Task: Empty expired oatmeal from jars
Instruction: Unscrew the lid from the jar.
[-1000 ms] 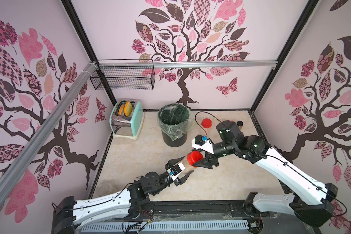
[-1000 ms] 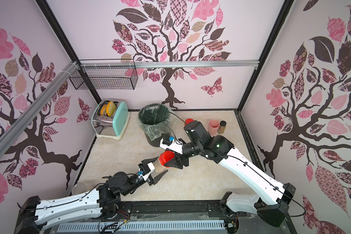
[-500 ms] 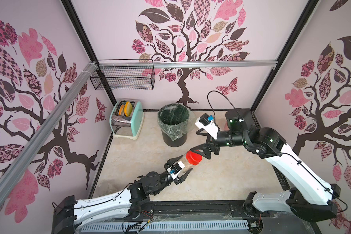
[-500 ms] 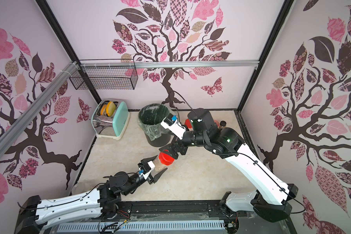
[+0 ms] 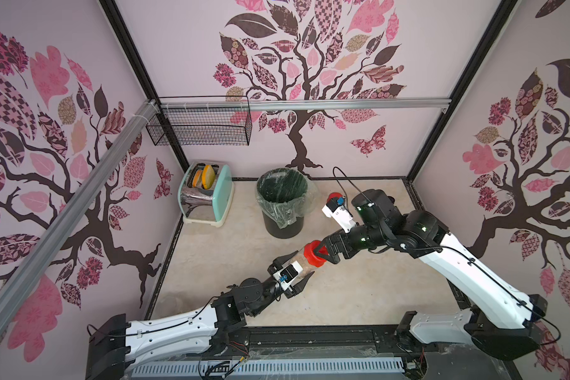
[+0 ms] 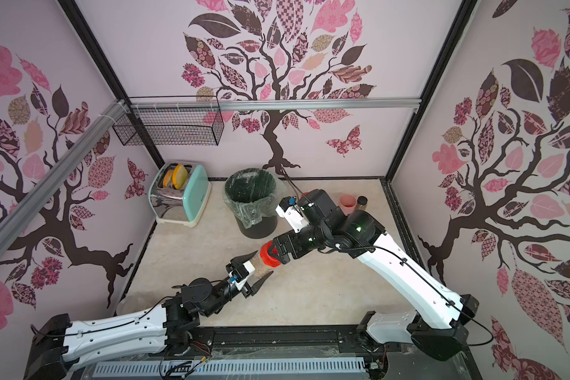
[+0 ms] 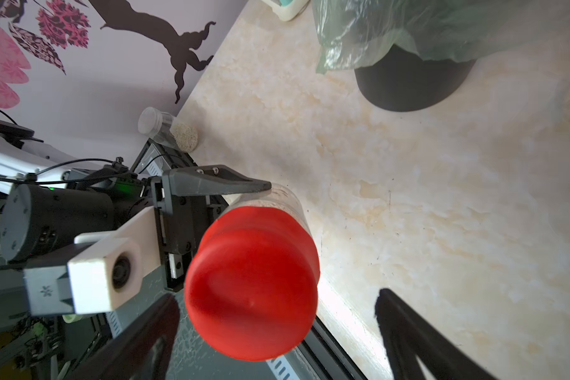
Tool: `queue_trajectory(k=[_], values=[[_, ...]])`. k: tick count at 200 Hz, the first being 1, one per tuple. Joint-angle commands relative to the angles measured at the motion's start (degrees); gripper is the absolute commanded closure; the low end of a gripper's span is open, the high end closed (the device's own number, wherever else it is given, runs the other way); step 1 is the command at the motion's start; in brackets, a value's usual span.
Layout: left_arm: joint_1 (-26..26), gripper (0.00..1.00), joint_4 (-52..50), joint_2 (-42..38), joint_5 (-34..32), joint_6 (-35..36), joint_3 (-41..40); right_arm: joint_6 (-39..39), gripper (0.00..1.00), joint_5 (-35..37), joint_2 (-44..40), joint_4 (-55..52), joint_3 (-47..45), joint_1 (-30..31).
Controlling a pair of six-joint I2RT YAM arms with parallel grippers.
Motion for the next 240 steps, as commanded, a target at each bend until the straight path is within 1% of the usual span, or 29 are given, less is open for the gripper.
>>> queue_trajectory(k=[1, 54, 78, 101, 109, 123, 129, 140, 151, 170, 175, 178, 183, 200, 225, 240], values=[[0.2, 0.34, 1.7, -0.7, 0.0, 0.5, 1.7, 1.3, 0.03, -1.9, -0.2, 2.0, -0.9, 0.4], [0.2, 0.34, 1.4, -0.7, 0.0, 0.5, 1.5, 2.2, 0.11, -2.8, 1.0, 4.6, -2.7, 2.7], [0.2, 0.34, 1.3, -0.6, 0.2, 0.4, 1.6, 2.3, 0.18, -3.0, 1.3, 5.0, -3.1, 3.1], [0.2, 0.34, 1.0, -0.7, 0.4, 0.2, 1.6, 2.1, 0.28, -3.6, 1.0, 5.6, -2.9, 3.1], [0.3, 0.34, 0.8, -0.8, 0.4, 0.1, 1.6, 1.6, 0.32, -4.0, 1.0, 5.6, -2.7, 3.1], [0.2, 0.34, 0.8, -0.8, 0.6, 0.0, 1.6, -0.1, 0.34, -4.6, 1.2, 5.7, -2.1, 3.1], [0.2, 0.34, 0.6, -0.9, 0.8, -0.2, 1.6, -1.4, 0.36, -5.1, 1.4, 5.8, -1.6, 3.2], [0.2, 0.35, 0.3, -1.2, 0.9, -0.4, 1.7, -5.5, 0.39, -7.2, 1.6, 6.3, -1.2, 3.1], [0.2, 0.35, -0.2, -1.6, 1.1, -0.6, 1.5, -11.3, 0.43, -10.5, 1.7, 6.6, -0.7, 3.1], [0.3, 0.36, -2.1, -2.7, 0.9, -0.8, 1.8, -24.6, 0.48, -14.1, 1.1, 4.2, 0.7, 3.1], [0.3, 0.36, -2.3, -3.0, 1.0, -1.0, 1.7, -28.0, 0.48, -14.9, 1.0, 3.4, 1.1, 3.1], [0.2, 0.36, -2.6, -3.2, 0.9, -1.1, 1.7, -30.2, 0.44, -15.4, 0.9, 2.9, 1.4, 3.2], [0.2, 0.37, -2.8, -3.4, 0.9, -1.3, 1.7, -33.6, 0.42, -16.4, 0.8, 2.3, 1.9, 3.1], [0.2, 0.38, -3.5, -3.6, 0.9, -1.5, 1.6, -43.2, 0.44, -19.5, -0.1, 1.5, 2.9, 3.1], [0.2, 0.38, -4.0, -3.9, 1.1, -1.7, 1.7, -51.3, 0.45, -19.5, -2.9, 3.5, 1.6, 3.1], [0.1, 0.39, -4.5, -4.1, 1.1, -1.7, 1.9, -54.1, 0.43, -18.8, -4.2, 4.3, 1.1, 3.0]])
